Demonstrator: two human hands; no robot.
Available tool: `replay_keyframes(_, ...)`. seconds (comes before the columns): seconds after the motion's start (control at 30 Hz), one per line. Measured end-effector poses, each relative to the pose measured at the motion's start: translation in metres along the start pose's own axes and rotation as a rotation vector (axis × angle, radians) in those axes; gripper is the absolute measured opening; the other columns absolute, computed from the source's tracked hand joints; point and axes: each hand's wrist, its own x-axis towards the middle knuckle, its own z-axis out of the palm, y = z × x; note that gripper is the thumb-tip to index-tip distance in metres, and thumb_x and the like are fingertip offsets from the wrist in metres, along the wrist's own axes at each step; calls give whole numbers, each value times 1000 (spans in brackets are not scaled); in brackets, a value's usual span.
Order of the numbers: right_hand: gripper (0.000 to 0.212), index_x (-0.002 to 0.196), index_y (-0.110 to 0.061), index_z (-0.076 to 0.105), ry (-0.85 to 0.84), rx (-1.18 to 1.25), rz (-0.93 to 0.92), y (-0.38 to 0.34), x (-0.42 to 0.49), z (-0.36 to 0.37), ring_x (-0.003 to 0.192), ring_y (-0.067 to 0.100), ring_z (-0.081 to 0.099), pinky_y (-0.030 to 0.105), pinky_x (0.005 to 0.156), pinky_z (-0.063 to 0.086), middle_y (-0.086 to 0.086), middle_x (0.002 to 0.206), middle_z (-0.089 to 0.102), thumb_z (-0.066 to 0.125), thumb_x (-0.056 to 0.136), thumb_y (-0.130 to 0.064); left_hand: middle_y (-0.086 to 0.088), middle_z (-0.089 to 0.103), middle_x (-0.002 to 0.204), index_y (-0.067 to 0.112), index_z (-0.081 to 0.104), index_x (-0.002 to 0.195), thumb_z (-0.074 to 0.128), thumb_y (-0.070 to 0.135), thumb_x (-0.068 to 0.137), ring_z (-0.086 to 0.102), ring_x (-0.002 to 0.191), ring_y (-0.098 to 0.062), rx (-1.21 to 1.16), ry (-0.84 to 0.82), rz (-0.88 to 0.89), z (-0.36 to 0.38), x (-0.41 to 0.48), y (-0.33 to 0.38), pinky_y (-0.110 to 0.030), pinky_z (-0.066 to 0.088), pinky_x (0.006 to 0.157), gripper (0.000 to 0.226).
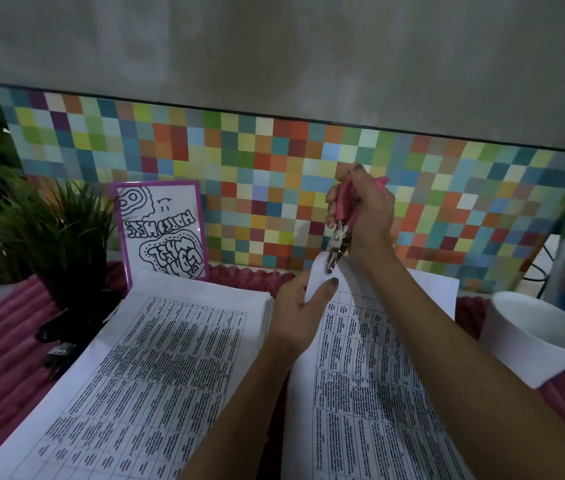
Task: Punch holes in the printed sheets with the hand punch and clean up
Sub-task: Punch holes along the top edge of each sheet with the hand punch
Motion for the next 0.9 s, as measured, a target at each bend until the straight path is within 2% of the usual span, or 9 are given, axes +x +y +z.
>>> replay_keyframes(0.1, 23, 79, -5, 61, 36, 54, 20, 2, 0, 1, 40, 20, 47, 25, 40, 42, 13, 59, 58, 55, 87, -26, -4, 70, 94, 26, 69, 113, 55, 17, 98, 62, 88, -13, 8, 0, -10, -1, 0, -4, -26, 51, 83, 22)
replay_keyframes(0.3, 24, 74, -8, 60, 38, 66, 15, 4, 2, -2, 43, 22, 47, 26, 41, 41, 14, 60, 56, 51, 93, -21, -7, 70, 92, 33, 69, 106, 55, 18, 98, 60, 86, -15, 6, -7, -35, -1, 1, -3, -27, 49, 80, 22)
replay_keyframes(0.43, 27, 70, -6, 55, 120, 25, 3, 5, 2, -1, 37, 21, 45, 25, 38, 38, 16, 57, 54, 52, 96, -14, -14, 70, 96, 23, 69, 110, 55, 19, 98, 61, 89, -14, 27, -9, -35, -2, 1, -6, -29, 50, 82, 19)
replay_keyframes(0.5, 26, 71, -6, 53, 155, 16, 16, 6, 3, -1, 35, 21, 43, 24, 37, 37, 16, 57, 53, 53, 96, -14, -9, 65, 89, 21, 68, 107, 54, 28, 98, 56, 85, -15, 65, -9, -71, -2, 2, -10, -30, 47, 80, 19)
replay_keyframes(0.57, 23, 73, -7, 54, 179, 3, 29, 7, 3, -2, 37, 21, 44, 25, 38, 37, 16, 56, 53, 54, 95, -14, -3, 53, 86, 7, 62, 102, 50, 42, 93, 48, 81, -14, 70, 8, -119, -1, 2, -10, -33, 41, 75, 38)
replay_keyframes(0.63, 20, 76, -6, 56, 184, -10, 48, 8, 3, -3, 38, 21, 45, 25, 39, 37, 15, 56, 55, 55, 94, -14, -2, 44, 74, 0, 55, 89, 48, 43, 95, 42, 67, -12, 73, 56, -146, 0, 3, -8, -31, 36, 66, 44)
replay_keyframes(0.7, 16, 78, -4, 59, 149, -12, 84, 7, 3, -3, 38, 21, 45, 24, 38, 38, 14, 56, 55, 55, 92, -12, 4, 30, 61, 9, 49, 76, 46, 33, 101, 29, 52, -8, 97, 90, -142, 1, 1, -5, -27, 27, 56, 35)
replay_keyframes(0.8, 15, 81, -3, 65, 60, -23, 145, 5, 2, -4, 39, 21, 46, 23, 38, 41, 14, 59, 56, 61, 81, -18, 10, 25, 57, 20, 44, 69, 44, 27, 102, 25, 50, -7, 160, 94, -107, 3, -1, -2, -27, 24, 52, 34)
replay_keyframes(0.9, 34, 99, -1, 64, 5, -67, 200, 2, 0, -6, 43, 20, 49, 24, 40, 44, 12, 64, 57, 59, 72, -21, 12, 28, 50, 27, 43, 63, 45, 28, 102, 26, 49, -6, 266, 116, -53, 3, -1, -5, -29, 25, 51, 39)
